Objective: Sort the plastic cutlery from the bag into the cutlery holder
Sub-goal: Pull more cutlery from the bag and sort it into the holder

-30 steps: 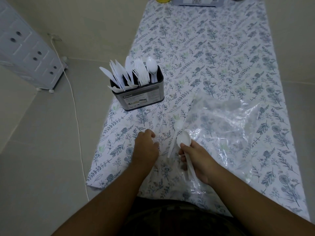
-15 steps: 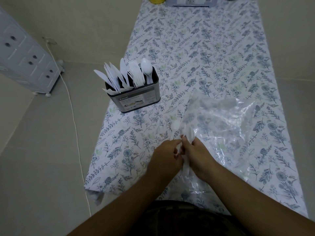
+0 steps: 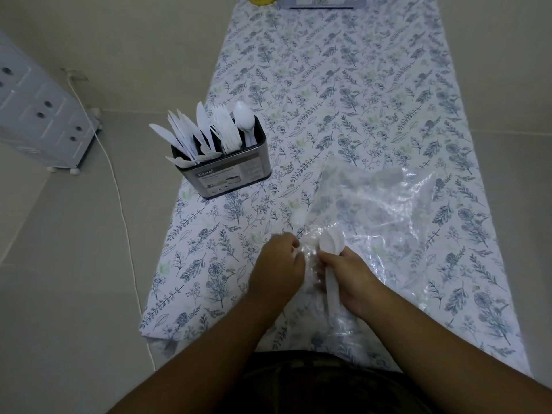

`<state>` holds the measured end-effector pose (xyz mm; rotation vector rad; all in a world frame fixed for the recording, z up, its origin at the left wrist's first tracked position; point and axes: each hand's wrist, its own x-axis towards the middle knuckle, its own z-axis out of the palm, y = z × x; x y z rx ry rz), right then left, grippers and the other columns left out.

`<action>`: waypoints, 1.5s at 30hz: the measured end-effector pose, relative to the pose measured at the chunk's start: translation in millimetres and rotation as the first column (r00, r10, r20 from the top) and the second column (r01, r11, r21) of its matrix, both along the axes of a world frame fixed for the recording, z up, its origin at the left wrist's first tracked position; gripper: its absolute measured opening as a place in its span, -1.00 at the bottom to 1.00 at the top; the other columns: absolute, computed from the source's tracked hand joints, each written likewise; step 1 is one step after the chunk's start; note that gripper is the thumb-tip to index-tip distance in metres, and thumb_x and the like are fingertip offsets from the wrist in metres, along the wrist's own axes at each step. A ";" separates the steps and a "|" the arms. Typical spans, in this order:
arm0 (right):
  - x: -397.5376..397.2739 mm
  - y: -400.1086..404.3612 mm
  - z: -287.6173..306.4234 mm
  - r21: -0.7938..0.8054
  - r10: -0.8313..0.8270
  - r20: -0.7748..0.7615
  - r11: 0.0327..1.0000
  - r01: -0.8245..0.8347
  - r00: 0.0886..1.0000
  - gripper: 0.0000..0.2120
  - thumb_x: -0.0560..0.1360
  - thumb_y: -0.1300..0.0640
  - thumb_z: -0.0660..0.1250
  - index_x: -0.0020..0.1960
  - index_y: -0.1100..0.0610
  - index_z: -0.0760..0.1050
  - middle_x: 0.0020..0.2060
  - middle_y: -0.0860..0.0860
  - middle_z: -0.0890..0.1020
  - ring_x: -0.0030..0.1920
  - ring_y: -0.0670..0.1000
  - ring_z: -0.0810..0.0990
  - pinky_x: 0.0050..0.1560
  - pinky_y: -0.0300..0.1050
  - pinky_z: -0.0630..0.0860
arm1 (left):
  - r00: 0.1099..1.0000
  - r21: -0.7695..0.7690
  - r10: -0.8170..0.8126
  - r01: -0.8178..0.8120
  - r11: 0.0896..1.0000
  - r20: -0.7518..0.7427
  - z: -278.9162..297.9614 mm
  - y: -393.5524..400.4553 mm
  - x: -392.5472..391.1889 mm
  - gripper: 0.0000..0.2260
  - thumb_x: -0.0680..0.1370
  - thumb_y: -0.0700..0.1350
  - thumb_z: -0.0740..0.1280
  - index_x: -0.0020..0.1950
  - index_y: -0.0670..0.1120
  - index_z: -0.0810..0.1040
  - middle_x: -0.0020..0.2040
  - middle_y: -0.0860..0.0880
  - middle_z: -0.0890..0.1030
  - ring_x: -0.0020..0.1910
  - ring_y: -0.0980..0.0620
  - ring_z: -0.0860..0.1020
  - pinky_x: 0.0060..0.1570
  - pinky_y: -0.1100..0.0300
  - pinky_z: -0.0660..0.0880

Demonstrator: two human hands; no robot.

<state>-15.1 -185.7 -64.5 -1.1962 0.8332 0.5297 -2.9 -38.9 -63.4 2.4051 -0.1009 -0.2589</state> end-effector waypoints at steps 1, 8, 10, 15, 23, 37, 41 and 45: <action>-1.9 -1.4 -1.2 -0.021 -0.002 -0.011 1.000 0.002 1.000 -0.82 0.54 0.30 0.29 0.14 0.26 0.50 -0.32 0.11 0.52 -0.38 0.03 0.45 -0.39 -0.07 0.42 | 0.999 0.019 0.035 -0.035 0.999 -0.033 -3.1 1.2 3.8 -0.85 0.56 -0.09 0.34 0.11 -0.05 0.49 -0.02 0.03 0.49 -0.06 0.11 0.48 -0.08 0.24 0.48; -8.9 -14.1 1.1 -0.011 -0.015 -0.005 1.000 0.015 1.000 -0.84 0.63 0.15 0.29 0.15 0.22 0.48 -0.36 0.06 0.48 -0.38 0.02 0.46 -0.39 -0.10 0.44 | 0.995 0.109 0.080 -0.073 0.991 -0.066 -14.7 9.9 15.7 -0.78 0.59 -0.21 0.25 0.24 -0.10 0.44 -0.01 -0.07 0.54 -0.07 -0.01 0.54 -0.06 0.04 0.58; -7.3 -13.7 3.1 -0.002 -0.012 0.002 1.000 0.012 1.000 -0.79 0.62 0.19 0.29 0.22 0.24 0.48 -0.32 0.07 0.51 -0.34 0.04 0.48 -0.34 -0.05 0.47 | 0.994 0.027 0.092 -0.090 0.996 -0.051 -7.3 7.2 12.5 -0.72 0.62 -0.24 0.20 0.33 -0.12 0.45 -0.05 -0.07 0.60 -0.16 0.05 0.57 -0.18 0.21 0.55; -1.5 -8.1 9.1 0.172 -0.090 0.045 0.982 0.081 0.995 -0.81 0.69 0.21 0.18 0.23 0.20 0.50 -0.12 0.19 0.68 -0.12 0.16 0.66 -0.12 0.07 0.59 | 0.991 -0.257 -0.065 0.034 0.966 -0.114 16.3 -13.6 -20.6 -0.67 0.60 -0.27 0.28 0.34 -0.03 0.52 -0.19 0.16 0.58 -0.25 0.35 0.55 -0.25 0.49 0.46; 1.1 -6.5 11.8 0.175 -0.205 0.080 0.966 0.189 0.976 -0.75 0.71 0.15 0.16 0.31 0.22 0.48 0.05 0.23 0.71 0.03 0.20 0.72 -0.01 0.11 0.64 | 0.999 -0.309 -0.039 0.027 0.951 -0.032 13.6 -13.7 -32.7 -0.61 0.59 -0.27 0.32 0.40 -0.02 0.52 -0.02 0.11 0.62 -0.04 0.31 0.57 0.00 0.42 0.50; 1.2 1.4 22.0 0.333 -0.171 0.012 0.930 0.157 0.985 -0.60 0.70 0.07 0.15 0.36 0.36 0.45 0.19 0.35 0.63 0.13 0.25 0.68 0.01 0.08 0.63 | 0.996 -0.263 -0.066 0.051 0.963 -0.051 14.4 -13.9 -25.5 -0.65 0.61 -0.19 0.26 0.38 0.01 0.55 0.13 0.04 0.65 0.07 0.19 0.57 0.12 0.23 0.54; 0.6 -0.2 23.1 0.270 -0.073 0.161 0.963 0.027 0.984 -0.66 0.71 0.20 0.07 0.39 0.30 0.43 -0.02 0.22 0.69 -0.06 0.08 0.74 -0.16 -0.09 0.65 | 1.000 -0.260 0.000 0.005 0.966 0.020 22.7 -17.5 -14.4 -0.84 0.62 -0.07 0.32 0.12 -0.01 0.68 -0.14 0.14 0.62 -0.13 0.20 0.55 -0.12 0.34 0.47; -1.0 3.3 24.1 0.211 0.029 0.274 0.973 -0.090 0.961 -0.63 0.71 0.27 0.02 0.40 0.12 0.47 0.07 0.14 0.74 0.09 0.07 0.73 -0.07 -0.14 0.65 | 0.995 -0.318 0.091 -0.102 0.943 -0.049 20.8 -15.7 -6.2 -0.95 0.56 -0.11 0.42 -0.02 -0.02 0.68 -0.19 0.10 0.68 -0.21 0.22 0.63 -0.20 0.32 0.58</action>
